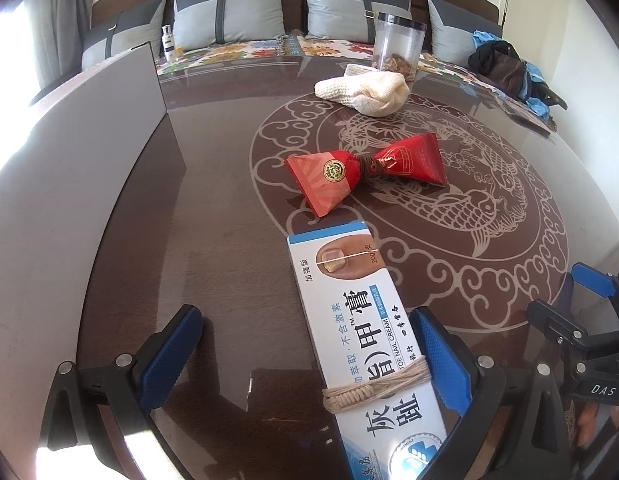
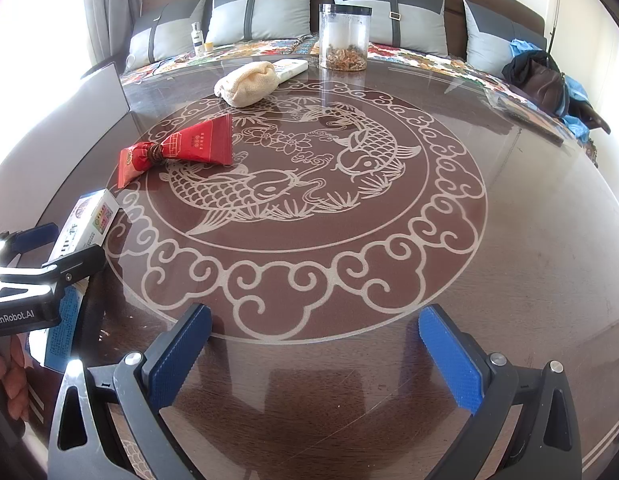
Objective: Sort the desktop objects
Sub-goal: 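Grasp the red packet with the right tool while the left tool holds the nail cream box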
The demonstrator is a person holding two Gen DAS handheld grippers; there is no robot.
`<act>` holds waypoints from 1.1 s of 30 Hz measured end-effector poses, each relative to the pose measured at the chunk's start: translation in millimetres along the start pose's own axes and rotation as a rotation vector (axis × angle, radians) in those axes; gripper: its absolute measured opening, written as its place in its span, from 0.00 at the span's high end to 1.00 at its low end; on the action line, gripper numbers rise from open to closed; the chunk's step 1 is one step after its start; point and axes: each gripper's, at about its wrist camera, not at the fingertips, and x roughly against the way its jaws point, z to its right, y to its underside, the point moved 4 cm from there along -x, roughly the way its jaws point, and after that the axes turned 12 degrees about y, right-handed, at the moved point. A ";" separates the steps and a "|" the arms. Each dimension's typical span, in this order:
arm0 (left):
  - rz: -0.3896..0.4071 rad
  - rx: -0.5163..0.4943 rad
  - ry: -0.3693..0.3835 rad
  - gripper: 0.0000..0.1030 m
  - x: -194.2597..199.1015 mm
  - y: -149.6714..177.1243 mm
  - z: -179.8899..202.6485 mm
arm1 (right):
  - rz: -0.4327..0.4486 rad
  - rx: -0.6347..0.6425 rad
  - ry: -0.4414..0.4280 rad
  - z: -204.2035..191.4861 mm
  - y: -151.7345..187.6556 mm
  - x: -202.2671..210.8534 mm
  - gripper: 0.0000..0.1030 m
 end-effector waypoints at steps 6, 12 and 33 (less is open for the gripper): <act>-0.015 -0.006 -0.025 0.00 5.0 10.1 3.0 | 0.000 0.000 0.000 0.0 0.0 0.0 0.00; 0.033 -0.016 -0.035 0.45 15.3 12.6 3.3 | 0.000 0.000 0.000 -0.8 0.0 0.1 0.00; 0.034 -0.018 -0.002 0.58 47.9 44.1 -20.2 | 0.124 0.918 -0.238 -171.4 -107.5 -18.7 0.04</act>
